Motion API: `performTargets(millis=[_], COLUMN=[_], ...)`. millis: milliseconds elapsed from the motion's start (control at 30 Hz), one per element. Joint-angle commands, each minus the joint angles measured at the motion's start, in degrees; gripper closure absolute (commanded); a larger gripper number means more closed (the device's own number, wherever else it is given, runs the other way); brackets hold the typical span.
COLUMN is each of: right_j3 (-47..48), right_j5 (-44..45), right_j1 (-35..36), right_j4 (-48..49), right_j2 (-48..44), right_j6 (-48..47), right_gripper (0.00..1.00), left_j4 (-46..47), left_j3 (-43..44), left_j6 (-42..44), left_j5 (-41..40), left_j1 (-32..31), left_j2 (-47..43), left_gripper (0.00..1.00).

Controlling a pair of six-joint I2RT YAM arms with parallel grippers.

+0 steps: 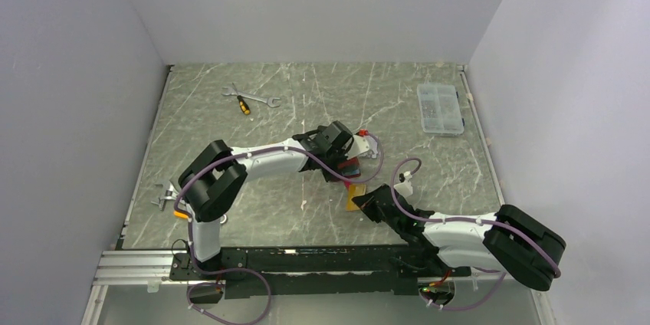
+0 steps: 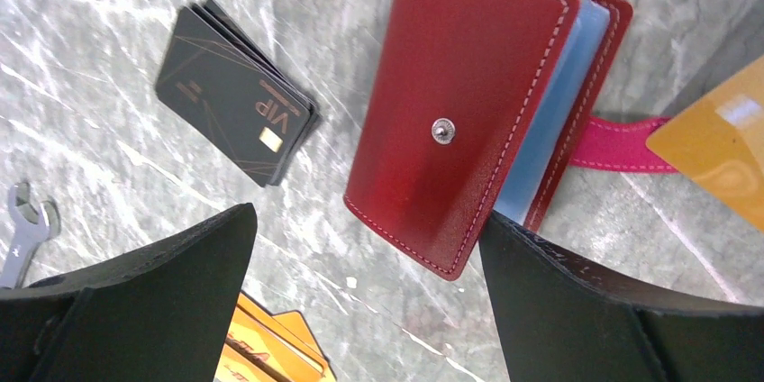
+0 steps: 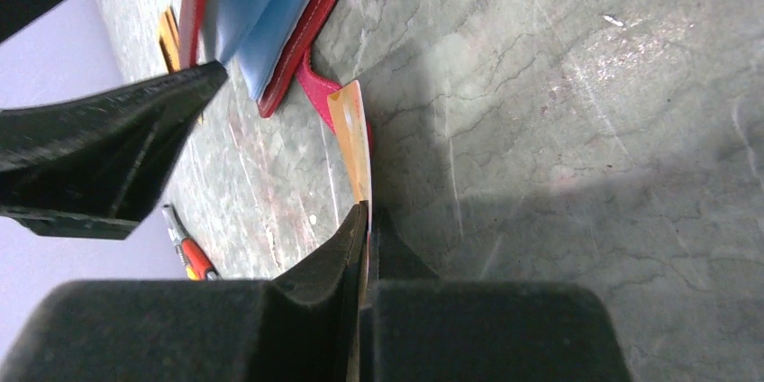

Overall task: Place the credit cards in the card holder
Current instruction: Open the card holder at the center of the board.

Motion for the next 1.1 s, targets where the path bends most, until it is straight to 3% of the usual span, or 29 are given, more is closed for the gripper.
performTargets(millis=[0, 600, 800, 1067], right_j3=[-4.09, -4.10, -4.09, -4.04], right_j5=[-1.05, -0.92, -1.09, -1.12], right_j1=[0.54, 0.55, 0.62, 0.75], right_j4=[-18.25, -18.95, -18.51, -18.37], right_j2=[2.30, 1.77, 2.10, 2.17], right_j6=[-2.34, -2.06, -2.24, -2.03], right_gripper=[1.00, 1.00, 1.00, 1.00], left_j4=[1.70, 0.68, -3.29, -4.81], left_j3=[4.43, 9.07, 12.67, 14.41], left_j6=[0.66, -0.32, -3.19, -4.33], left_j5=[-1.65, -0.10, 4.97, 9.82], left_j1=[0.89, 2.16, 5.93, 7.07], left_j2=[1.01, 4.58, 5.60, 6.69], left_gripper=[0.01, 0.01, 0.16, 0.24])
